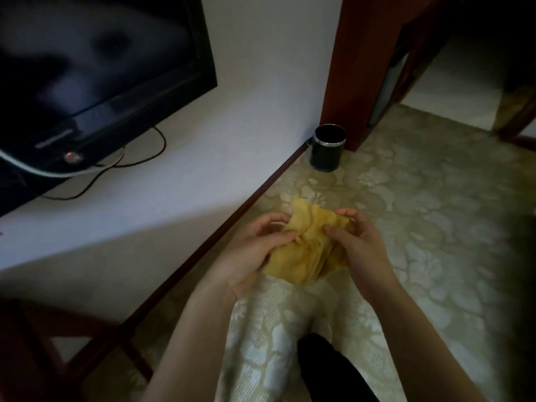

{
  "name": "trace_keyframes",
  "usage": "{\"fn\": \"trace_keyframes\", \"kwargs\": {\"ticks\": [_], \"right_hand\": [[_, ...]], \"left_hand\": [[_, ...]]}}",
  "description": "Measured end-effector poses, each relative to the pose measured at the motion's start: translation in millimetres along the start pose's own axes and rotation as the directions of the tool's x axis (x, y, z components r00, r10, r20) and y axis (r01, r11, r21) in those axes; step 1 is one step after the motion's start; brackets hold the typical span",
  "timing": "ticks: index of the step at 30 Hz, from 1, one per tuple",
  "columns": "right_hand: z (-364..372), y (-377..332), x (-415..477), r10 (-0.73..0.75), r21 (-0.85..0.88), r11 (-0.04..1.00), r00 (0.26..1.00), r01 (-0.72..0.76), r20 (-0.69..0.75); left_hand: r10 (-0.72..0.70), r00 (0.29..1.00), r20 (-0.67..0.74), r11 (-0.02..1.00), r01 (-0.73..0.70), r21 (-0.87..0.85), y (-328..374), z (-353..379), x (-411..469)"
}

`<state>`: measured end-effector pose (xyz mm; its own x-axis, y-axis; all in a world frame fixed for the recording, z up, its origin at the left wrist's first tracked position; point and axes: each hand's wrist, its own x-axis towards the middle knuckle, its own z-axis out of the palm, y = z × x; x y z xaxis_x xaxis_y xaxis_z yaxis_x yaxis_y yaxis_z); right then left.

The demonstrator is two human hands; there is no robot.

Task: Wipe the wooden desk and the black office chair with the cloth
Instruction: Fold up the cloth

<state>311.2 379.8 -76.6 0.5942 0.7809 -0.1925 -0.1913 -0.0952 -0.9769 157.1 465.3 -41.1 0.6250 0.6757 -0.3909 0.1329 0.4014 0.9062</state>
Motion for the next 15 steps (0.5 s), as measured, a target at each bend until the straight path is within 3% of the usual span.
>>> {"fn": "trace_keyframes", "kwargs": {"ticks": [3, 6, 10, 15], "right_hand": [[-2.9, -8.0, 56.0, 0.053, -0.089, 0.995, 0.998, -0.05, 0.03], [-24.7, -30.6, 130.5, 0.102, -0.138, 0.987, 0.979, -0.078, 0.176], [-57.6, -54.3, 208.4, 0.258, 0.101, 0.95, 0.924, -0.296, 0.28], [-82.5, -58.2, 302.6, 0.203, -0.197, 0.959, 0.979, -0.206, -0.037]], "left_hand": [[0.013, 1.0, -0.001, 0.998, -0.013, 0.058, 25.1, 10.5, 52.1], [0.01, 0.999, -0.03, 0.999, -0.008, 0.045, 62.6, 42.4, 121.5], [0.046, 0.996, -0.082, 0.997, -0.051, -0.056, 99.2, 70.4, 191.7], [0.137, 0.976, -0.169, 0.989, -0.126, 0.074, 136.7, 90.5, 289.6]]}}
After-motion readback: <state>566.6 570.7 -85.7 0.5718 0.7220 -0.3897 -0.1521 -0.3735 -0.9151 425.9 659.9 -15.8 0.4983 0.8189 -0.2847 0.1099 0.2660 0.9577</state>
